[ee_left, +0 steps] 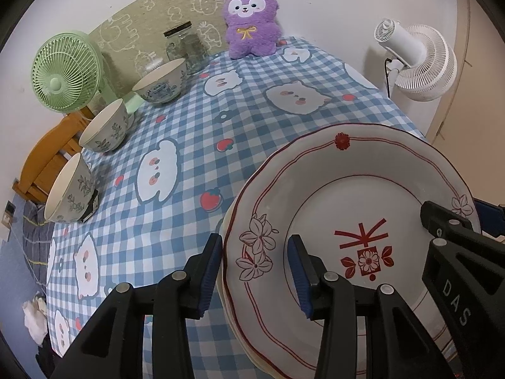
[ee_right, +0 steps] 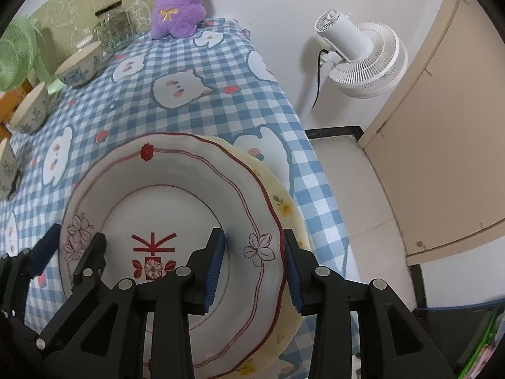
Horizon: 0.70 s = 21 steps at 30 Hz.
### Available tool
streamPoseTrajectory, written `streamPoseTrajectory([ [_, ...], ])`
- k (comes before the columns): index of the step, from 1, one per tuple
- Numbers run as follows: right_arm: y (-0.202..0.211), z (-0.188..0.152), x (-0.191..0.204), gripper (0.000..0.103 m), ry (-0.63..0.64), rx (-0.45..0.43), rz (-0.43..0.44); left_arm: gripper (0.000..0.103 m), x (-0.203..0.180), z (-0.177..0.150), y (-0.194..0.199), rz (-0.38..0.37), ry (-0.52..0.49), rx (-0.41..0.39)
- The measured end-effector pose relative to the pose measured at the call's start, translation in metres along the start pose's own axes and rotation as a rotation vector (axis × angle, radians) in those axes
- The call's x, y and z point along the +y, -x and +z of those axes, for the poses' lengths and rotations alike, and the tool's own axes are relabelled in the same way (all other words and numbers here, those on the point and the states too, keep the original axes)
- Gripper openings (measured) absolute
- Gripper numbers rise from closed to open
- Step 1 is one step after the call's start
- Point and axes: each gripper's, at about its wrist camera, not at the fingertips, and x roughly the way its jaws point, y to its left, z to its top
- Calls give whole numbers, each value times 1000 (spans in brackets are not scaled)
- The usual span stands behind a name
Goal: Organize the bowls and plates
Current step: 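Lower the red-rimmed plate onto the yellow-flower plates and open both tools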
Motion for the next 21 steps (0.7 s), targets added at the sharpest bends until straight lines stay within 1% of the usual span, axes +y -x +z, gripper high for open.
streamPoseTrajectory([
  [4,0,0,-1,42,-1,1,-1,43,1,0,0,1,1,-3],
  [7,-1,1,-3,50,-14,9,24,45,0,-1,1,-1,-3,-5],
  [11,2,3,-2,55,-12,1,42,46,1,-1,0,-7,3,-3],
  [13,4,4,-2,62,-7,-6,49,51,1,-1,0,-18,5,2],
  [14,5,4,-2,64,-4,-11,49,54,1,0,-1,-32,8,9],
  [16,9,6,-1,68,1,-21,52,69,1,-1,-1,-69,21,32],
  [18,13,7,-1,70,6,-28,59,73,1,-2,0,-92,25,38],
  [19,15,8,-1,72,9,-30,62,77,1,-3,2,-95,24,37],
  [21,20,9,0,73,16,-37,67,80,1,-4,6,-106,24,34],
])
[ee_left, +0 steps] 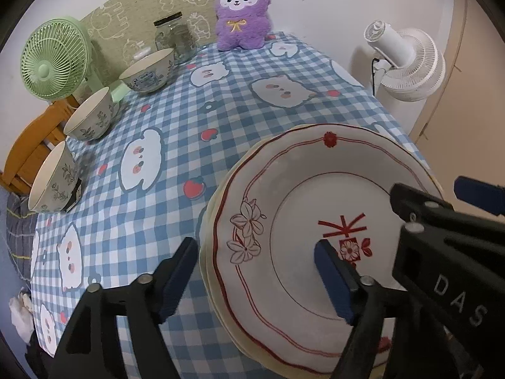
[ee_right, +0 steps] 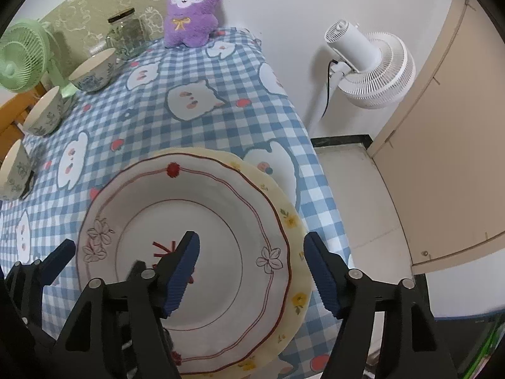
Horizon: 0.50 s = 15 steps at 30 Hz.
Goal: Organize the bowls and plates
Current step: 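Lower the red-rimmed plate onto the yellow-flower plates and open both tools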
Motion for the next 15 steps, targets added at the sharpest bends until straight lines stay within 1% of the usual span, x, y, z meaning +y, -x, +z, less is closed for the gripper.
streamPoseTrajectory([
  [8,31,6,8,75,17,-42,38,82,15,9,31,-47,50,-35],
  [10,42,7,13,78,33,-67,32,89,18,12,40,-52,57,-54],
  [12,53,8,19,81,49,-92,22,89,22,15,53,-60,64,-82],
  [15,69,11,23,83,46,-115,36,90,30,20,69,-104,91,-87],
])
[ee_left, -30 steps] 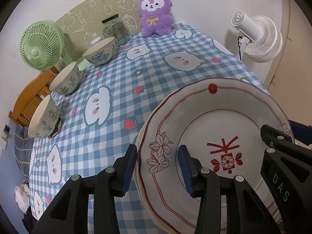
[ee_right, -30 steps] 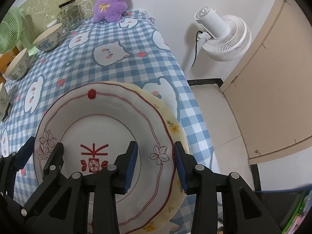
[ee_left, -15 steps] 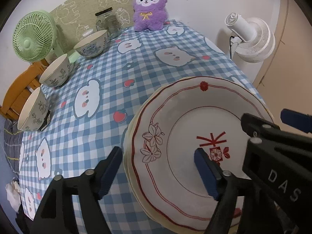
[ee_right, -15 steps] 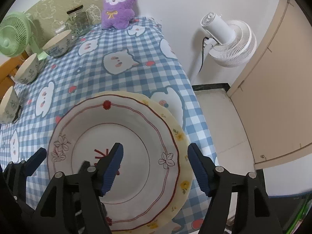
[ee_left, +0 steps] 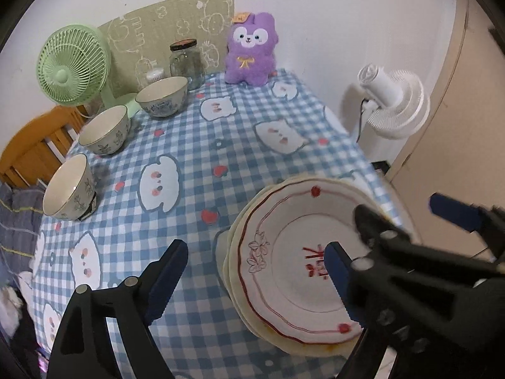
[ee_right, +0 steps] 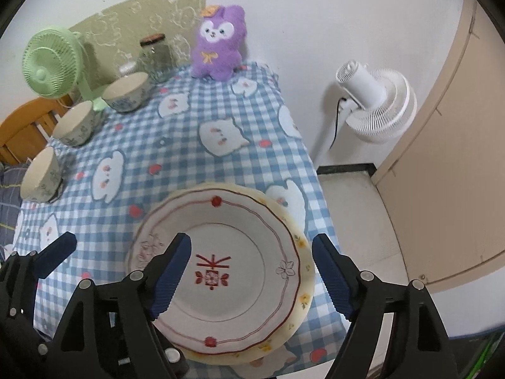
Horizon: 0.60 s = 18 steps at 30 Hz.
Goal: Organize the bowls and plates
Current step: 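Lower the red-rimmed plate onto the yellow-flower plates and open both tools, then withdraw both tools from the plate stack toward the bowls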
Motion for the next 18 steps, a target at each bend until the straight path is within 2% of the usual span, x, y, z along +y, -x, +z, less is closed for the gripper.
streamPoseTrajectory([
  [5,29,4,11,86,23,-59,-10,92,9,6,26,-20,29,-32],
  [8,41,5,16,86,17,-65,8,92,17,6,40,-45,47,-33],
  [18,75,10,27,89,44,-122,22,92,29,7,76,-16,67,-88],
])
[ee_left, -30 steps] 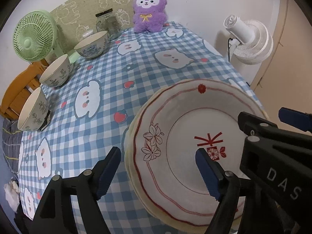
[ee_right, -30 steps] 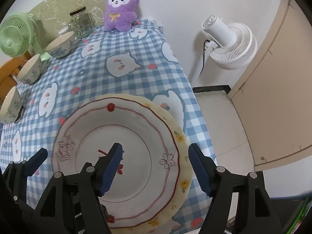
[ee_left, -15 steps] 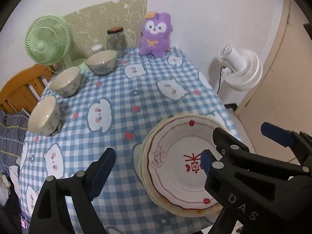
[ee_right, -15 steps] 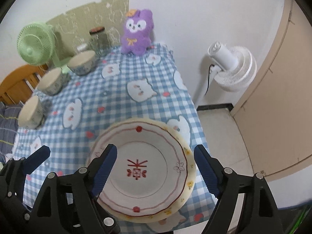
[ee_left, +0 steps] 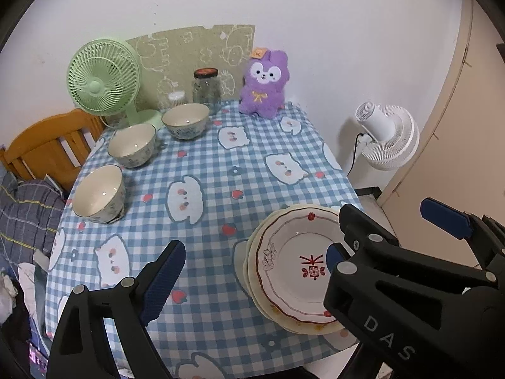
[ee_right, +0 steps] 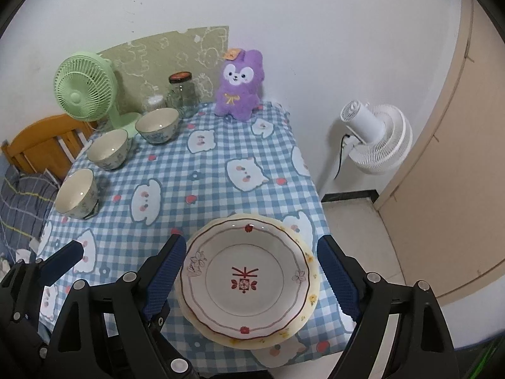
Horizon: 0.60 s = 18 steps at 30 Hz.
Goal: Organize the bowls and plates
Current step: 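Withdraw both tools from the plate stack toward the bowls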
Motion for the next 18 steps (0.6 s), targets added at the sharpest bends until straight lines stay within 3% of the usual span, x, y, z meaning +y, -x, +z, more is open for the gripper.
streamPoseTrajectory([
  [13,10,18,17,89,104,-52,86,98,16,5,25,128,125,-59],
  [18,4,20,37,89,123,-23,111,98,31,4,24,159,148,-51],
])
